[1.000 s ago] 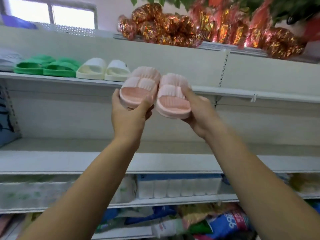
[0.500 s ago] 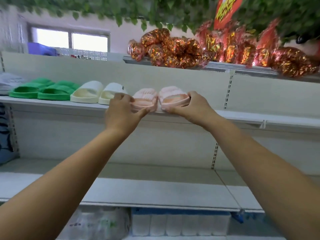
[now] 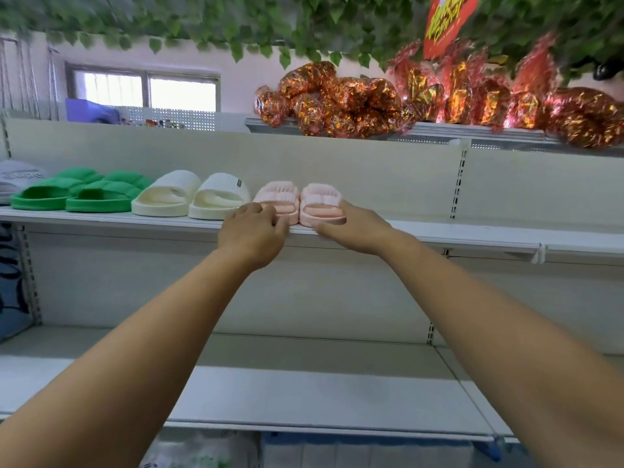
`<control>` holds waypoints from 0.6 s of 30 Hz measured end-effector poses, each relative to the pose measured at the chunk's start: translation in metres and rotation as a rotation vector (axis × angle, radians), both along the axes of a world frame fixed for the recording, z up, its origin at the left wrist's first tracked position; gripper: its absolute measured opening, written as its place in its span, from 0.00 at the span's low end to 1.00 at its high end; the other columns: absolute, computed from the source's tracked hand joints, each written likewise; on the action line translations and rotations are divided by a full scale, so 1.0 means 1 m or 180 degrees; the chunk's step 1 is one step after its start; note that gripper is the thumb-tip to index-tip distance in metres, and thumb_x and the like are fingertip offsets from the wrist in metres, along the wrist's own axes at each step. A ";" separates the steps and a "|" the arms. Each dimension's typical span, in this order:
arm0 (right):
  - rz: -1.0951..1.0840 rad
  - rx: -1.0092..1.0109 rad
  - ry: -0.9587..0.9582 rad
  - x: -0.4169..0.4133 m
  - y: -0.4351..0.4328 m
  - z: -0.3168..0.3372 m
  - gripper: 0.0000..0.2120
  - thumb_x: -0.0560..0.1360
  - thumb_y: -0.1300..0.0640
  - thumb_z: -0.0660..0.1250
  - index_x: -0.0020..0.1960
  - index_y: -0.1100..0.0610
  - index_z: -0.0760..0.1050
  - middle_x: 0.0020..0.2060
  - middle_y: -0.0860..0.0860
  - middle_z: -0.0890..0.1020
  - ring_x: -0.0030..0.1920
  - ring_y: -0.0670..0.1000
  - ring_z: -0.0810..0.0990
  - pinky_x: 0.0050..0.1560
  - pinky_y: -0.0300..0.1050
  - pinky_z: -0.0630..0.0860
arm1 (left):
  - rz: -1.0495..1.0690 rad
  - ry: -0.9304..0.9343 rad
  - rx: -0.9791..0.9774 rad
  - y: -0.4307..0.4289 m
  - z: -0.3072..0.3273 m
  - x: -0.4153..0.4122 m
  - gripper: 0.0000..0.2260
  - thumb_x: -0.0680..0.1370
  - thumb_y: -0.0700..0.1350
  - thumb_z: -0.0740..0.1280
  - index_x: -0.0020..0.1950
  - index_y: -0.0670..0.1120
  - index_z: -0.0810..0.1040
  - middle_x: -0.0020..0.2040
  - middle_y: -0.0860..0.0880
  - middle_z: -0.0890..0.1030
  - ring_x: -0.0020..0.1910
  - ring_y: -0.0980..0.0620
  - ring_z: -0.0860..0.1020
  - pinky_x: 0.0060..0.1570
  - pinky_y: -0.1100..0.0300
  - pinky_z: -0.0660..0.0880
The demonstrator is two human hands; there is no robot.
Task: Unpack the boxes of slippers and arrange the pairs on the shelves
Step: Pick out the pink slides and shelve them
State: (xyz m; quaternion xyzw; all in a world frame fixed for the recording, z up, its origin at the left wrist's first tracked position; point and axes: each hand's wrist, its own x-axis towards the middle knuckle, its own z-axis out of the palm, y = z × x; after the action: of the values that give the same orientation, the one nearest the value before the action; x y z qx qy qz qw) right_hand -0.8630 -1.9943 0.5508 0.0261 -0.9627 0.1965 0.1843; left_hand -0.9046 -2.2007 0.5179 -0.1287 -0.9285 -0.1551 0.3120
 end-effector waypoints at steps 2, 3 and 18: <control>-0.0014 0.0078 -0.0069 -0.006 0.001 0.003 0.44 0.68 0.27 0.59 0.78 0.50 0.60 0.72 0.52 0.73 0.67 0.56 0.74 0.61 0.52 0.75 | -0.0028 0.0000 -0.0116 -0.005 -0.002 -0.006 0.23 0.83 0.60 0.50 0.62 0.48 0.77 0.66 0.43 0.76 0.68 0.43 0.71 0.67 0.47 0.66; -0.0067 0.0162 -0.0075 -0.007 0.003 0.002 0.43 0.69 0.28 0.58 0.78 0.49 0.59 0.72 0.52 0.73 0.67 0.57 0.74 0.59 0.51 0.74 | -0.0059 -0.0006 -0.0161 -0.007 -0.002 -0.008 0.24 0.82 0.61 0.49 0.62 0.49 0.77 0.66 0.44 0.76 0.68 0.43 0.71 0.68 0.47 0.66; 0.0113 0.0364 0.0891 0.044 -0.005 -0.031 0.27 0.79 0.38 0.61 0.74 0.50 0.67 0.70 0.50 0.74 0.69 0.53 0.73 0.65 0.53 0.72 | -0.0820 -0.0192 0.0229 -0.030 0.006 0.009 0.23 0.85 0.57 0.56 0.76 0.47 0.69 0.76 0.40 0.70 0.79 0.43 0.61 0.78 0.46 0.53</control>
State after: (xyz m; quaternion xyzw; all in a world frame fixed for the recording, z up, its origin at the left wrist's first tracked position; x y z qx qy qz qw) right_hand -0.8186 -1.9994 0.5196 0.0808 -0.9365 0.1391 0.3115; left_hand -0.8959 -2.2306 0.5239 -0.2309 -0.9070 -0.2309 0.2659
